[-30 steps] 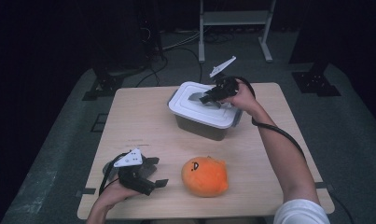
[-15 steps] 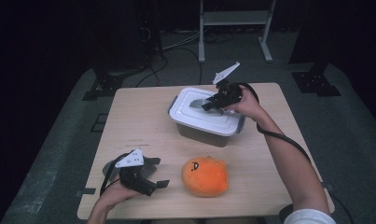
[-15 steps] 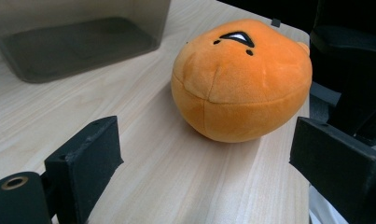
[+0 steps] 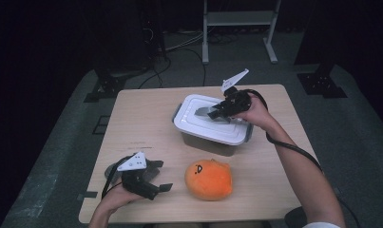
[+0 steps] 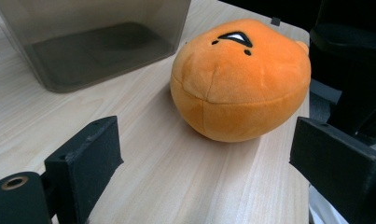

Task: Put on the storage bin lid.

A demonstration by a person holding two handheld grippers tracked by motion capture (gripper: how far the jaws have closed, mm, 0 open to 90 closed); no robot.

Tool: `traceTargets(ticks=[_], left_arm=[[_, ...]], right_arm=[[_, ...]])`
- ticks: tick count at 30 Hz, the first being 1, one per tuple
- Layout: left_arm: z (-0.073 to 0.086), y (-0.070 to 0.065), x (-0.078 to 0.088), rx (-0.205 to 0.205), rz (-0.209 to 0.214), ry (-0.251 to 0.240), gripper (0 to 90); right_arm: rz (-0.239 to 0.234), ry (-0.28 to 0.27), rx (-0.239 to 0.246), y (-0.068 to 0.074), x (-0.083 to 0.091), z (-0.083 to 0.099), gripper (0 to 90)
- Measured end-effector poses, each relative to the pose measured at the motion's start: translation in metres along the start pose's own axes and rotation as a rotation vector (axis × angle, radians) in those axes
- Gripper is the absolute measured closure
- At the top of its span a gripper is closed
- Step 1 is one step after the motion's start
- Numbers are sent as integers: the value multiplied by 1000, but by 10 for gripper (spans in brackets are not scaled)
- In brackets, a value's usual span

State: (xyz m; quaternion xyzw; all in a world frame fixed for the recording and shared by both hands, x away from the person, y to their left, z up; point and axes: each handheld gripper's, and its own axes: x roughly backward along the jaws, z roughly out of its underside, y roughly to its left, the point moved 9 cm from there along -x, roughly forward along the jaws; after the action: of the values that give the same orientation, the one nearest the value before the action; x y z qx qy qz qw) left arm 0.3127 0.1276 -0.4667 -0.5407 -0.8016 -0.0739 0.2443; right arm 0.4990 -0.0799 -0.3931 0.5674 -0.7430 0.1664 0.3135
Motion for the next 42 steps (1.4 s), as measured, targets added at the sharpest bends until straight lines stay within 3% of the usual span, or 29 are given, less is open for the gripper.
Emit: traceTargets(ticks=[21, 42], left_arm=[[-1, -1, 0, -5, 3, -3, 81], [-3, 0, 1, 0, -1, -12, 81]], right_arm=[[-26, 6, 22, 17, 2, 4, 664], [-51, 10, 15, 23, 0, 4, 665]])
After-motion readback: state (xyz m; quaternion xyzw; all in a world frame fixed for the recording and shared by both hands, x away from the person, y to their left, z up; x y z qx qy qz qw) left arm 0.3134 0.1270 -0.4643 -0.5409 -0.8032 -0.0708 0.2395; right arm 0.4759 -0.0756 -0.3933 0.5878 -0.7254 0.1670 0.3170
